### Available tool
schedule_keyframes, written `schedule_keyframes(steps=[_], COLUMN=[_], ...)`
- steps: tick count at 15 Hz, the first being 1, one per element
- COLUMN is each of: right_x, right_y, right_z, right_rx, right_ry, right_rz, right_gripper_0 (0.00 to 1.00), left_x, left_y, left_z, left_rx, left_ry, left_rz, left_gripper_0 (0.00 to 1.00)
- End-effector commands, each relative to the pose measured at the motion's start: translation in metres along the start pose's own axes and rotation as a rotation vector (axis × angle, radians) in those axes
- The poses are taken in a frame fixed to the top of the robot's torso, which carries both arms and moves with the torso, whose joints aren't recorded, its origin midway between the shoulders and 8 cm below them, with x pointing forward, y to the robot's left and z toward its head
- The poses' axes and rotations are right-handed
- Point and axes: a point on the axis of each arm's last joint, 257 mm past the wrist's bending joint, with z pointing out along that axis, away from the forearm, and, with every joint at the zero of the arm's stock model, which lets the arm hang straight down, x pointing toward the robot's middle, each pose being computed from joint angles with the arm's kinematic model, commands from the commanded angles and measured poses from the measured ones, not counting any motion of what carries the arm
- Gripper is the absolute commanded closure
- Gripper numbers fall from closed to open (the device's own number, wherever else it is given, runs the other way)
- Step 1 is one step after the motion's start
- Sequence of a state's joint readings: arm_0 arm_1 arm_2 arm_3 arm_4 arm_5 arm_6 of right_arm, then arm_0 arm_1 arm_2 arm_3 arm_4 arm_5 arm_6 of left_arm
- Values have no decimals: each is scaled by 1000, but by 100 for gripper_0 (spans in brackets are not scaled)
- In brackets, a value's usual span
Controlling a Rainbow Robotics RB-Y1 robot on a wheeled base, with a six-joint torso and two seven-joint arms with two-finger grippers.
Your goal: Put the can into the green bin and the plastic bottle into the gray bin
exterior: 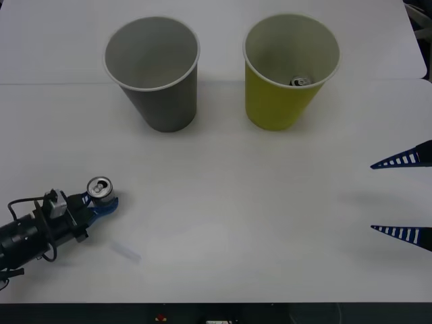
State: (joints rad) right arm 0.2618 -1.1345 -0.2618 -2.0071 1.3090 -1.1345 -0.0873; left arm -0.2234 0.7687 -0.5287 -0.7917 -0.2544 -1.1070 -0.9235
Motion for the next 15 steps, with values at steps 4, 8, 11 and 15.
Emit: schedule_keyframes(steps=[4, 8, 11, 15], right_x=[0, 0, 0, 0], right_y=[0, 0, 0, 0], right_z=[0, 0, 0, 0], right_rx=[0, 0, 0, 0], right_ry=[0, 0, 0, 0], right_rz=[0, 0, 0, 0], right_gripper_0=[0, 0, 0, 0], left_x=[-21, -47, -65, -96], left_y=[-2, 2, 5, 4], left_z=[-9, -18, -19, -15], left_rx=[81, 149, 189, 249], left_ry=[11, 57, 93, 155], left_rz=[-25, -28, -39, -77], left_gripper_0=[100, 100, 100, 100])
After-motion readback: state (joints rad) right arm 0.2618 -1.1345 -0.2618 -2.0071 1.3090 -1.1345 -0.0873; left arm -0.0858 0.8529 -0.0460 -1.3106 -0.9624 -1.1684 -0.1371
